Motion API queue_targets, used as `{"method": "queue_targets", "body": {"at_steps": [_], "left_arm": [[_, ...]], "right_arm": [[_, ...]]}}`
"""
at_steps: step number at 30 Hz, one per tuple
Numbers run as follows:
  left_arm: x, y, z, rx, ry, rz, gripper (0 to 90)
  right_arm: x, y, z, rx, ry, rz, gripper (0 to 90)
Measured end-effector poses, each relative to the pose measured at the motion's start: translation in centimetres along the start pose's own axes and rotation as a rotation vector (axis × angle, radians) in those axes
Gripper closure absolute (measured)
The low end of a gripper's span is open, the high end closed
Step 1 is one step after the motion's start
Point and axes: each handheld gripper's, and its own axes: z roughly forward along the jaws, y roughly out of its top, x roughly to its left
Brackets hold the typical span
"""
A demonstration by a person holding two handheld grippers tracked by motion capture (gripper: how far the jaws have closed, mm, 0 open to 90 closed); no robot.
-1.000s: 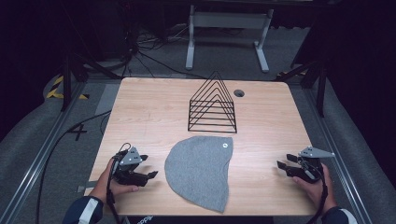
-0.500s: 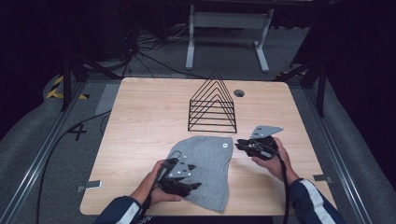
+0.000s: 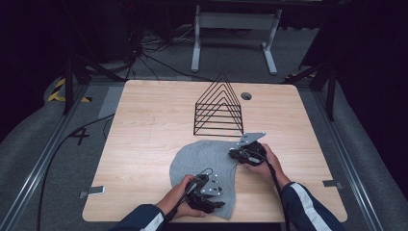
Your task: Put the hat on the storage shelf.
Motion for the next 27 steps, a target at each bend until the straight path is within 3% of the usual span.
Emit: {"method": "queue_targets", "body": {"at_steps": [6, 14, 22, 24, 27], "left_arm": [[0.9, -1.3, -1.4, 0.017, 0.024, -0.027, 53.4], [2.5, -3.8, -3.8, 0.021, 0.089, -0.116, 53.2], [3.0, -5.3, -5.3, 0.034, 0.142, -0.158, 53.4], [3.1, -5.5, -5.5, 0.043, 0.159, -0.175, 52.2], [3.7, -5.7, -5.7, 0.04, 0.173, -0.199, 52.3]], "right_arm": [[0.0, -0.6, -0.7, 0.012, -0.009, -0.003, 86.4], [1.0, -2.0, -2.3, 0.036, 0.004, -0.011, 88.8], [4.0, -3.2, -4.3, 0.094, 0.036, -0.053, 89.2], [5.6, -3.8, -5.1, 0.114, 0.068, -0.075, 89.3], [6.4, -4.2, -5.6, 0.123, 0.093, -0.078, 89.3]]}}
